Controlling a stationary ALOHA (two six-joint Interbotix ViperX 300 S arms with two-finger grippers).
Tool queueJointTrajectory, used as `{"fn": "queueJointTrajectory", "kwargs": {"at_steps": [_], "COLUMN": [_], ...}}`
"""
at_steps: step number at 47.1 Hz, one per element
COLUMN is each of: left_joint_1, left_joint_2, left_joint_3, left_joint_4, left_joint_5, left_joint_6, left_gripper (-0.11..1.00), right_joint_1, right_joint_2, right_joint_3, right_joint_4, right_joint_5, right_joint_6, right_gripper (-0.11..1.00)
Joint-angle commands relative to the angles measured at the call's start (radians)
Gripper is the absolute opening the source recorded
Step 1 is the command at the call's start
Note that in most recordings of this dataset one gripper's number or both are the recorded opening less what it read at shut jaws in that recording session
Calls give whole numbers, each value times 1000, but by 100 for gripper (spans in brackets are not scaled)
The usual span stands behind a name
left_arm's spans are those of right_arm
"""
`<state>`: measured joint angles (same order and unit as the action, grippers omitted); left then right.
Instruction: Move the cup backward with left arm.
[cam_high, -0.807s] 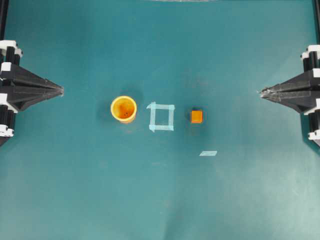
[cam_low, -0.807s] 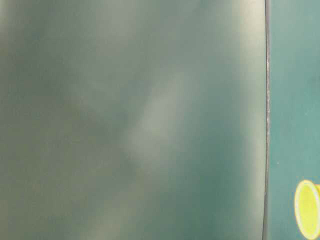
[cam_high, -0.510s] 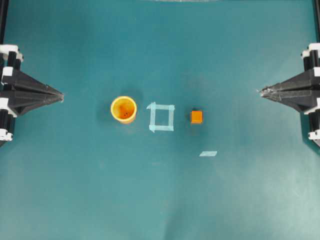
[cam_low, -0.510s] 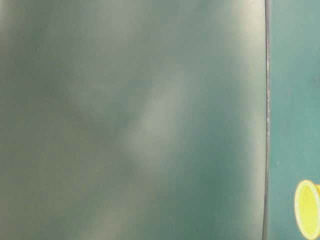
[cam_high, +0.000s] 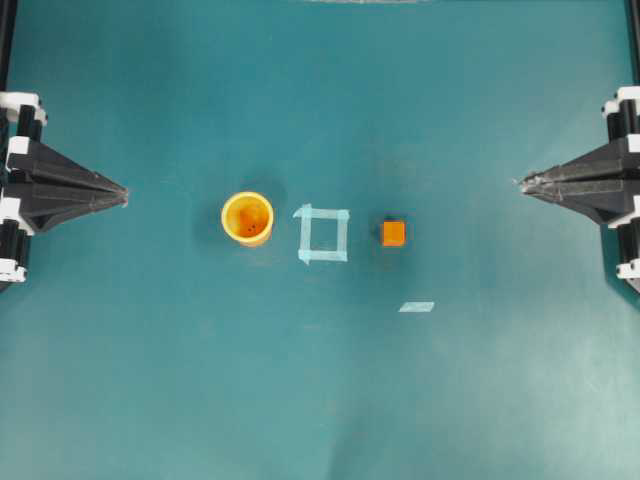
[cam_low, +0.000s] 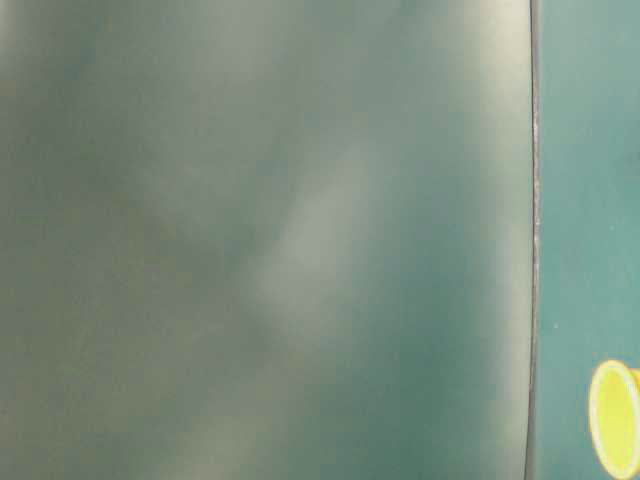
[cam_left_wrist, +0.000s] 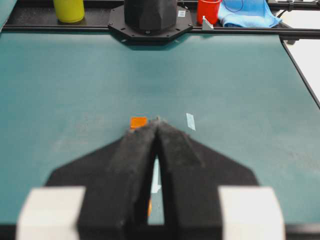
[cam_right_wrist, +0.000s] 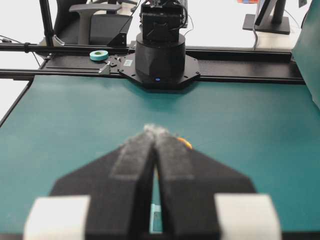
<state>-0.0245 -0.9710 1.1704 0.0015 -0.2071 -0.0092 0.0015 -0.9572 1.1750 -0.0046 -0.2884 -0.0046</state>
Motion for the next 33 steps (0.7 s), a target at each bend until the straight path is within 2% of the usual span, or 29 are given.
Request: {"fn": "queueJointTrajectory", "kwargs": {"at_steps": [1,7,15,19,26,33], "left_joint_1": [-5,-3,-3,-3,3,11], "left_joint_2": [9,14,14,14,20,37], "left_joint_3": [-14,-12,-12,-14,-12,-14], "left_joint_4": [2,2,2,2,2,2], "left_joint_5": [-3,-3,-3,-3,-2,9], "left_joint_6": [3,0,-5,-3,-3,-3], "left_gripper": [0,11,54,68,68,74], "right_joint_1": [2,2,3,2,2,2], "right_joint_2": [6,6,6,6,6,6], "right_joint_3": [-34,-37,-40,-40,-40,-40], "right_joint_4": [0,0,0,0,-2,-2], "right_joint_5": [-11,-9,-9,-9,-9,-9], "right_joint_6": [2,2,2,2,2,2], "right_gripper": [0,0,0,0,0,0]}}
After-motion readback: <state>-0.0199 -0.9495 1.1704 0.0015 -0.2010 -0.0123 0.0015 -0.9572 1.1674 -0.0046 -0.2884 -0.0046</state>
